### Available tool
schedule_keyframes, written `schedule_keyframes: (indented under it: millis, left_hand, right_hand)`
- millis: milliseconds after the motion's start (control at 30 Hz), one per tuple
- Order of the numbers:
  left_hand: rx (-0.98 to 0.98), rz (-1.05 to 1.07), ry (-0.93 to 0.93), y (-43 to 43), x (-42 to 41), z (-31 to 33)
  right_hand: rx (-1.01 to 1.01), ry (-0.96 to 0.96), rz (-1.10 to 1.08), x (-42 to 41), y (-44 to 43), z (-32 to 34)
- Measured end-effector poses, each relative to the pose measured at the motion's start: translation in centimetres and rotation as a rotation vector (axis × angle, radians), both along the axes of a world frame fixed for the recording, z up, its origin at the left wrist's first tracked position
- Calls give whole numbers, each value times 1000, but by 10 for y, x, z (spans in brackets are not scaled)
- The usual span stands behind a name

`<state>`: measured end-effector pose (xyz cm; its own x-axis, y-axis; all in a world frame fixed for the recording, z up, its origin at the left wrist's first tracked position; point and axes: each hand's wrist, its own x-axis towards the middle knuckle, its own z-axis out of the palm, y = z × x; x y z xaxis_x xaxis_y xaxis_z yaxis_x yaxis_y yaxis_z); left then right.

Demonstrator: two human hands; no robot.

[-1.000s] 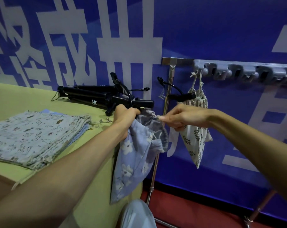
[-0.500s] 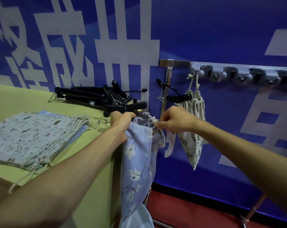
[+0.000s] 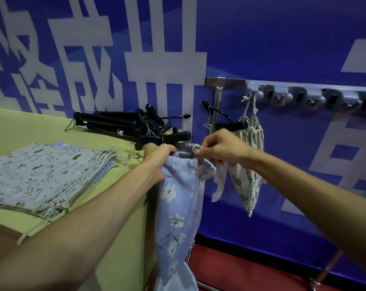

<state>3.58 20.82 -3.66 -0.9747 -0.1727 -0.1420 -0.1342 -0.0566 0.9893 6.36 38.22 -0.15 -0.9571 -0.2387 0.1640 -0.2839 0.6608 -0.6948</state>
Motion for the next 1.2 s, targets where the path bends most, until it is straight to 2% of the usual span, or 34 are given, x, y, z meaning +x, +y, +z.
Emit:
schedule_keyframes:
  millis: [167, 267, 367, 433, 500, 567, 600, 700, 767, 867, 1067, 1133, 1200]
  left_hand:
    - [-63, -139, -92, -1, -5, -2]
    - [-131, -287, -141, -3, -3, 1]
    - [-217, -401, -154, -8, 3, 5]
    - [-440, -409, -82, -12, 5, 8]
    - [-783, -354, 38, -14, 10, 12]
    - [-1085, -224, 204, -15, 14, 15]
    - [-1152, -150, 299, -14, 15, 15]
    - [-1045, -62, 556, -5, 23, 13]
    - [-942, -153, 670, 6, 29, 16]
    - [-920, -330, 704, 30, 29, 23]
    - [-683, -379, 696, 71, 25, 23]
    - [-694, -401, 713, 82, 24, 19]
    - [-787, -412, 743, 89, 23, 15]
  right_hand:
    - [-167, -123, 26, 1, 3, 18]
    - [-196, -204, 76, -1, 0, 24]
    - [-190, -190, 53, -5, -9, 26]
    - [-194, -155, 28, -7, -14, 29]
    - [-198, -127, 7, -9, -14, 32]
    - [-209, -113, -10, -10, -12, 35]
    - [-228, -111, -22, -10, -11, 38]
    - [-336, -78, -82, -7, -3, 45]
    - [-365, -57, -72, -3, 2, 49]
    - [-295, -24, -10, 6, 3, 52]
    - [-312, 35, 2, 22, 23, 61]
    - [-248, 46, -8, 27, 31, 65]
    - [-164, 58, -28, 34, 36, 71]
